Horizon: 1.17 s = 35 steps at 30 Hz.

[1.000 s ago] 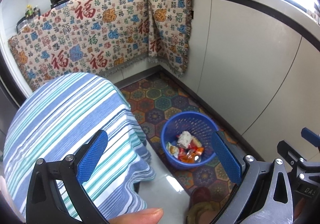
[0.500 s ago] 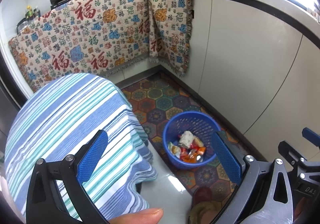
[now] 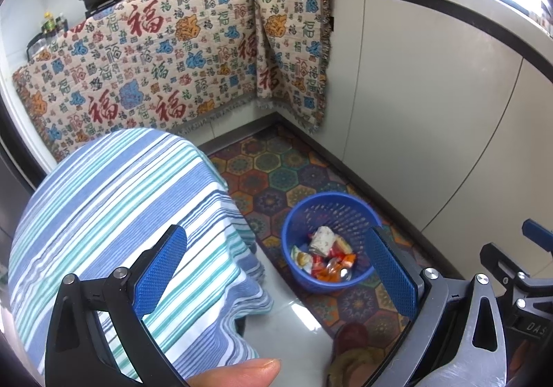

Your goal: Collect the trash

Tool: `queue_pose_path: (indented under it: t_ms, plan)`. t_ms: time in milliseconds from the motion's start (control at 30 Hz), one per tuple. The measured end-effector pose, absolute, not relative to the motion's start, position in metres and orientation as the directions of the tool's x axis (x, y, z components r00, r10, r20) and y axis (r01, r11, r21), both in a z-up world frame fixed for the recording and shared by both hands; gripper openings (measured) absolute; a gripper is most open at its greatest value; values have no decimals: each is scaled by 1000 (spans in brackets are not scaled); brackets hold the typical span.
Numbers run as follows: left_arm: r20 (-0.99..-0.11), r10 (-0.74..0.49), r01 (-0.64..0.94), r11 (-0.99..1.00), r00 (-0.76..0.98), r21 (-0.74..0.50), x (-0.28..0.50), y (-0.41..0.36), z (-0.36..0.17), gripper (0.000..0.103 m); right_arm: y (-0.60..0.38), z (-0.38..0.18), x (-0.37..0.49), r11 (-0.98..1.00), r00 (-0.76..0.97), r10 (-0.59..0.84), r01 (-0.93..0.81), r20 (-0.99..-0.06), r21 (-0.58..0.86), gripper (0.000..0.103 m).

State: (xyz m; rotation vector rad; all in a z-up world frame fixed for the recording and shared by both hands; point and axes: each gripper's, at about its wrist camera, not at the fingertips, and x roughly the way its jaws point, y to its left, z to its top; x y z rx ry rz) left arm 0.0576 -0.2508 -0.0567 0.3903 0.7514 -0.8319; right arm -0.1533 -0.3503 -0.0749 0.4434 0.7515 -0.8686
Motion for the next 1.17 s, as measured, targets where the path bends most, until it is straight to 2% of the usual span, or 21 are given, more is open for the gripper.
queue_pose_path:
  t_ms: [967, 1167]
  plan:
    - [-743, -518, 784, 621, 424, 15, 61, -254, -61, 103, -351, -80, -152, 579, 411, -516, 814, -752, 48, 103]
    - [-721, -542, 785, 619, 432, 5, 58, -250, -62, 102, -351, -83, -153, 575, 407, -515, 817, -754, 48, 103]
